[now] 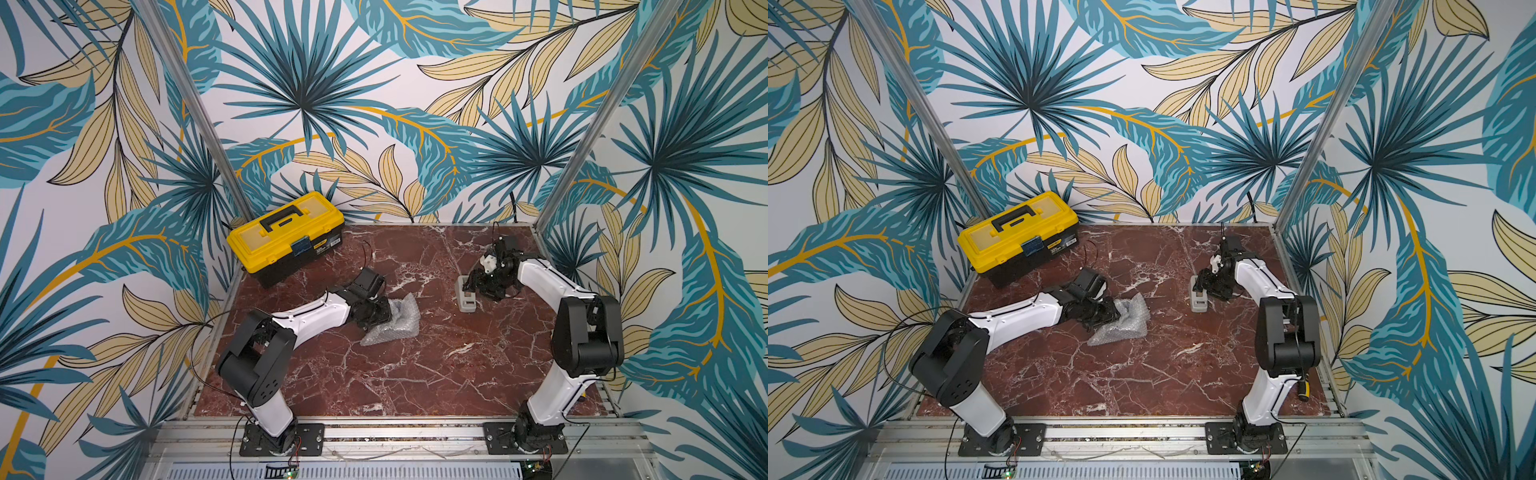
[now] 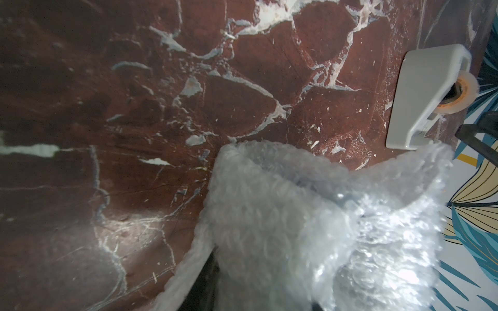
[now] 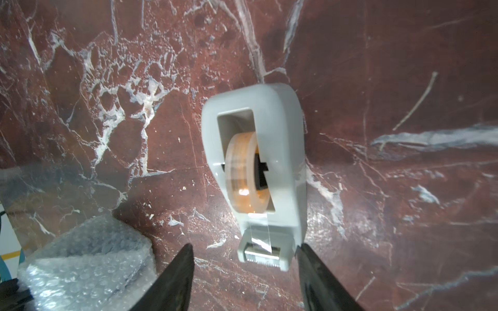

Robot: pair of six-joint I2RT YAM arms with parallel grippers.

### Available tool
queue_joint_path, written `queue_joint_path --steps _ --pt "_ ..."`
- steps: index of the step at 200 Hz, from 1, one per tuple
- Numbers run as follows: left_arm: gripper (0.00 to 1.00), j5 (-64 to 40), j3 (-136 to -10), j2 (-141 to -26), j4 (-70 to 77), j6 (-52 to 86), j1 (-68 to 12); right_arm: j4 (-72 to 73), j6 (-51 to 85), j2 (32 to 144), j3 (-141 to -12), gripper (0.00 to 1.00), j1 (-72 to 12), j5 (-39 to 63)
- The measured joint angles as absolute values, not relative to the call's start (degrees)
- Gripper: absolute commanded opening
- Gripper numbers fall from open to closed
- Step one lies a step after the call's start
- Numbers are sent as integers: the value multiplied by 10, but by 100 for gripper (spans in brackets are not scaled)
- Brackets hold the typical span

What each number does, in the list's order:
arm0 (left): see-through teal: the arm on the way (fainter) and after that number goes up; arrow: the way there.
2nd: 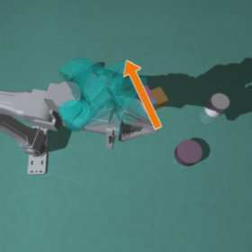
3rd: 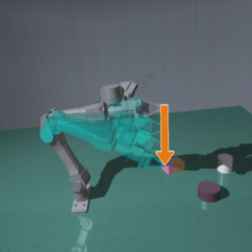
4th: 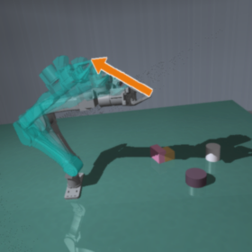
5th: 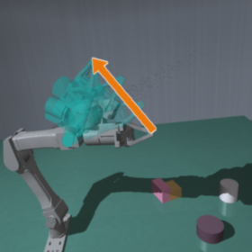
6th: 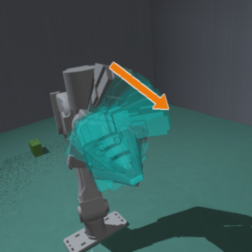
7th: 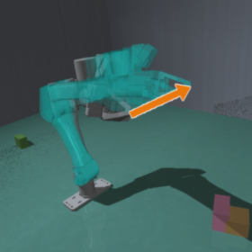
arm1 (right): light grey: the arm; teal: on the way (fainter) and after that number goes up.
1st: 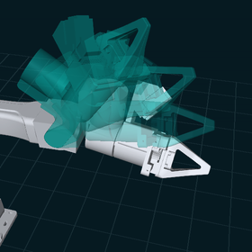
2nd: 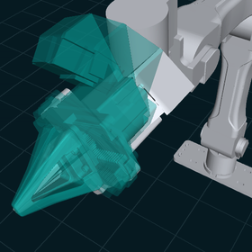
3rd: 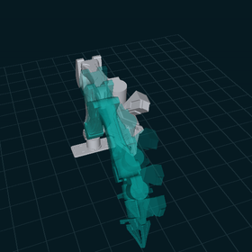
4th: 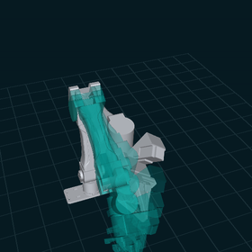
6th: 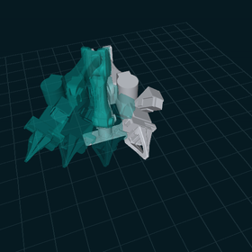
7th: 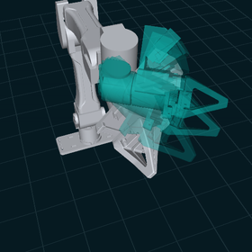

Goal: Wrap mugs in bubble wrap
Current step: Tear off the tape using the Tape Cutter.

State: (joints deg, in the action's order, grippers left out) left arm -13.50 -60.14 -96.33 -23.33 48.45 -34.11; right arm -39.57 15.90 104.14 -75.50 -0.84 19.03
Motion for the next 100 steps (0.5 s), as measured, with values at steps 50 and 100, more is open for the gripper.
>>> queue_joint_path --steps 50,100 --pt "34 -135 -601 -964 -233 484 -341 -389 156 1061 -752 51 3 208" --pt "33 -135 -601 -963 -233 484 -341 -375 156 1071 -747 44 13 228"
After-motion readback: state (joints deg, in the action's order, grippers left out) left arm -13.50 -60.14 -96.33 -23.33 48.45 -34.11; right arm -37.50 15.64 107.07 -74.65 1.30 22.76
